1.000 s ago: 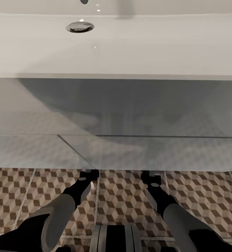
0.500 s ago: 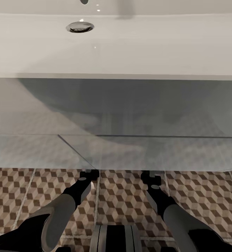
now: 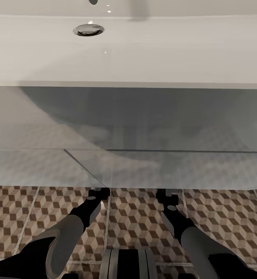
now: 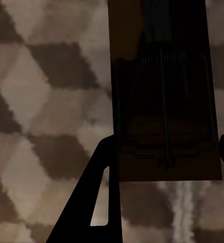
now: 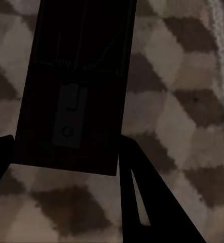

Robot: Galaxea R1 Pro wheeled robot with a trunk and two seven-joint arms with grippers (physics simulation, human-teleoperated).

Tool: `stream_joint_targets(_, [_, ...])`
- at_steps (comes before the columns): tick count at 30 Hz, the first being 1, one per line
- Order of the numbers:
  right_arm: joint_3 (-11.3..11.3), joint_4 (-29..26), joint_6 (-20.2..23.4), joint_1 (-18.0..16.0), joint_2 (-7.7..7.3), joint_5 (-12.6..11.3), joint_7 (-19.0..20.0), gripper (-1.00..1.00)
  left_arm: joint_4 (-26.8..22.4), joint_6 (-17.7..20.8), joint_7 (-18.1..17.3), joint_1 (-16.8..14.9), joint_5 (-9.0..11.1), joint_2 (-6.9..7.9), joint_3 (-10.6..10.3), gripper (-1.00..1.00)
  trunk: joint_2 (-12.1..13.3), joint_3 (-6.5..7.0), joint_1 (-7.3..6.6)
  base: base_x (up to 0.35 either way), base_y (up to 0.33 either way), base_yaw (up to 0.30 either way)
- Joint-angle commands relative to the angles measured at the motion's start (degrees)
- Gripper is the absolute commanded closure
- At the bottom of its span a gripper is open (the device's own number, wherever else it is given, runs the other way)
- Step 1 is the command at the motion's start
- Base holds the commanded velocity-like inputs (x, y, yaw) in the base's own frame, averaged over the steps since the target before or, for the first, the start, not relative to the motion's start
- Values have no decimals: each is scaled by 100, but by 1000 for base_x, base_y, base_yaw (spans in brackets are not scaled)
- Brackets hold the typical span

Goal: Take the four mousetraps from the cabinet in the bathroom and place them on the bathroom floor. Make sure all four end up on the same floor surface, and ensure that at least two of them are either under or directly next to the same bathroom sink.

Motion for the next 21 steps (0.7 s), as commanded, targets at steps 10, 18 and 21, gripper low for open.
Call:
stream_joint_targets(10, [17, 8, -28, -3, 15, -3, -27, 100, 25, 16, 13, -2, -32, -17, 42, 100, -1, -3, -1, 0, 0, 0])
stream_joint_targets(18, [17, 8, -27, -3, 25, 5, -27, 100, 40, 6, 13, -2, 32, -17, 52, 100, -1, -3, -1, 0, 0, 0])
stream_joint_targets(21, [17, 5, -27, -3, 26, 9, -27, 100, 41, 1, 13, -2, 37, -17, 54, 100, -1, -3, -1, 0, 0, 0])
